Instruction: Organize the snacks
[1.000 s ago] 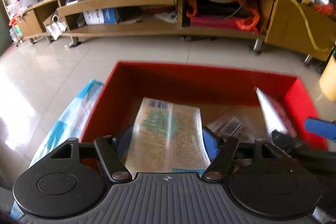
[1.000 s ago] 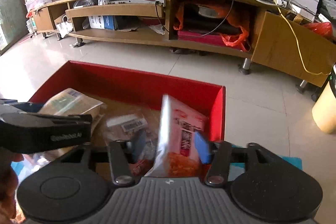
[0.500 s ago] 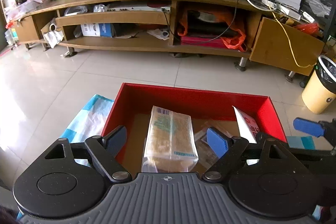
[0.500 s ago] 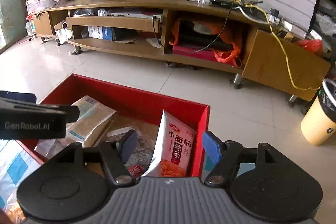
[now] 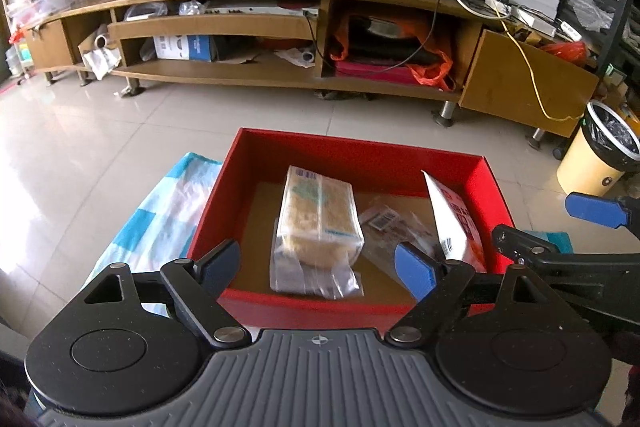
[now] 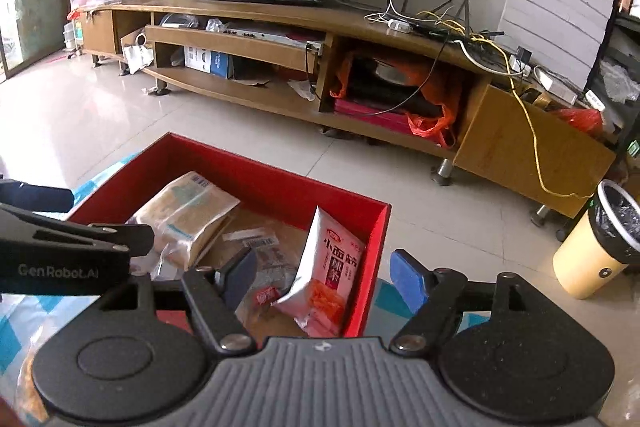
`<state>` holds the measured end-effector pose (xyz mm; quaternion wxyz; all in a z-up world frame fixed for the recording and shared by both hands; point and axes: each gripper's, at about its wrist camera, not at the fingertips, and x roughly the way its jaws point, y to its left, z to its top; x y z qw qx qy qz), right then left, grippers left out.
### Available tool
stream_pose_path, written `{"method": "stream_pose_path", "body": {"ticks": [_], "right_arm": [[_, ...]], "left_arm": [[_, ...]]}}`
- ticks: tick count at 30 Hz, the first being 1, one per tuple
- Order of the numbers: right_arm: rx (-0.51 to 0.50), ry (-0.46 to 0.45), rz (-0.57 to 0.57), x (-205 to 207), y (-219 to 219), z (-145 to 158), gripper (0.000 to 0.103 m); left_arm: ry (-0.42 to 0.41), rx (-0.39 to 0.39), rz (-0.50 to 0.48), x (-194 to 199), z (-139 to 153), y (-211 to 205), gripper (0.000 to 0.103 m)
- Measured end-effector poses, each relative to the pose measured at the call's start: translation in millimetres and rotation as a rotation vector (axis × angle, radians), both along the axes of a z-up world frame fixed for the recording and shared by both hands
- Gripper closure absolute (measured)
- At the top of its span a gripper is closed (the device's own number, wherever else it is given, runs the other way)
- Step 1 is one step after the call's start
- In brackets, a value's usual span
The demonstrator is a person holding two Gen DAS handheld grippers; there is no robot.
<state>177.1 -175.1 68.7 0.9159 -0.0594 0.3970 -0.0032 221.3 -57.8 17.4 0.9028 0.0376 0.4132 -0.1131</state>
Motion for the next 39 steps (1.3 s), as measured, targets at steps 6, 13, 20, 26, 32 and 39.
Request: {"method": "stream_pose_path", "body": {"ticks": [6, 13, 20, 26, 32, 39], "right_arm": [[0.003, 0.029, 0.037, -24, 5, -1, 0.03], [0.011, 0.121, 0.116, -59, 17, -19, 0.029], [0.058, 0.188, 0.175, -83, 30, -29, 0.029], [0.09, 0.222, 0.183, -98, 29, -33, 0.029], [0.117, 0.253, 0.208, -108, 28, -38, 0.029], [0.119, 0.293, 0.231, -105, 31, -49, 0.029]], "left_arm": [[0.002, 0.012, -0.032, -20, 0, 7, 0.014], [0.016, 0.046, -0.094, -50, -7, 23, 0.013], [0.069, 0.075, -0.113, -69, -20, 40, 0.013], [0.14, 0.122, -0.141, -80, -45, 54, 0.011], [0.236, 0.118, -0.148, -75, -70, 59, 0.008], [0.289, 0.13, -0.1, -65, -89, 49, 0.0]]}}
